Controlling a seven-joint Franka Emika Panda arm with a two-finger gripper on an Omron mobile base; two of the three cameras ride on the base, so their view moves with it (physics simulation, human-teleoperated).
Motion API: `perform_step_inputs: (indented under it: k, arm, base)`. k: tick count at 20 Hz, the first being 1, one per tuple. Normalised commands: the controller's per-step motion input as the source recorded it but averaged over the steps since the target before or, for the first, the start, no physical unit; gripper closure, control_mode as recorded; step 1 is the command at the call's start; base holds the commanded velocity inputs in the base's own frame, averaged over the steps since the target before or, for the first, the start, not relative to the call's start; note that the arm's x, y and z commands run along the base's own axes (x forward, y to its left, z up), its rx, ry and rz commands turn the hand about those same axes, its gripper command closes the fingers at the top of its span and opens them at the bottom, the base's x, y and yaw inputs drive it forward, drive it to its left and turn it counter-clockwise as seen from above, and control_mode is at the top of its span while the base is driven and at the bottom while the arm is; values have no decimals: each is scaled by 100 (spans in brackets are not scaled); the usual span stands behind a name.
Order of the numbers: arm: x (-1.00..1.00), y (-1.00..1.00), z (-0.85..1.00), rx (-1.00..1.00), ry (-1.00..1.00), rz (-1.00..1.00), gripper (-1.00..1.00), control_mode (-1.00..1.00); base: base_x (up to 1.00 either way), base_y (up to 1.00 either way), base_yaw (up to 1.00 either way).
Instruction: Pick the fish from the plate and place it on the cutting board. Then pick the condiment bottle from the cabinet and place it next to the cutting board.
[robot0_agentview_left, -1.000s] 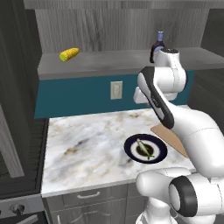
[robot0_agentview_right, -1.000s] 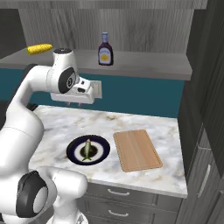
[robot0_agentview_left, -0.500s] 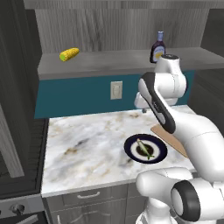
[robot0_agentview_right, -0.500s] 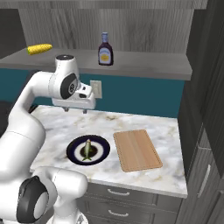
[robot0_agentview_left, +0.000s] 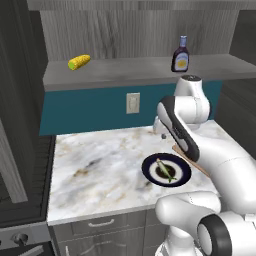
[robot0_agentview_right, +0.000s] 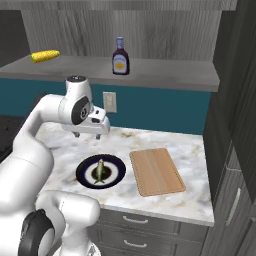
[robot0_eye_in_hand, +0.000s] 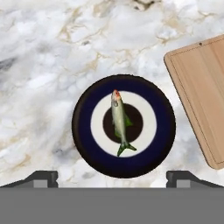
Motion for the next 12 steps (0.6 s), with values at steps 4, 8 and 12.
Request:
perform_step_inputs:
  k: [4, 8, 12]
  arm:
    - [0, 0, -34, -1, 7, 0, -100, -100]
    - [0, 0, -38, -1, 7, 0, -100, -100]
    - [0, 0, -36, -1, 7, 0, -100, -100]
  base:
    - [0, 0, 0]
    - [0, 0, 0]
    - [0, 0, 0]
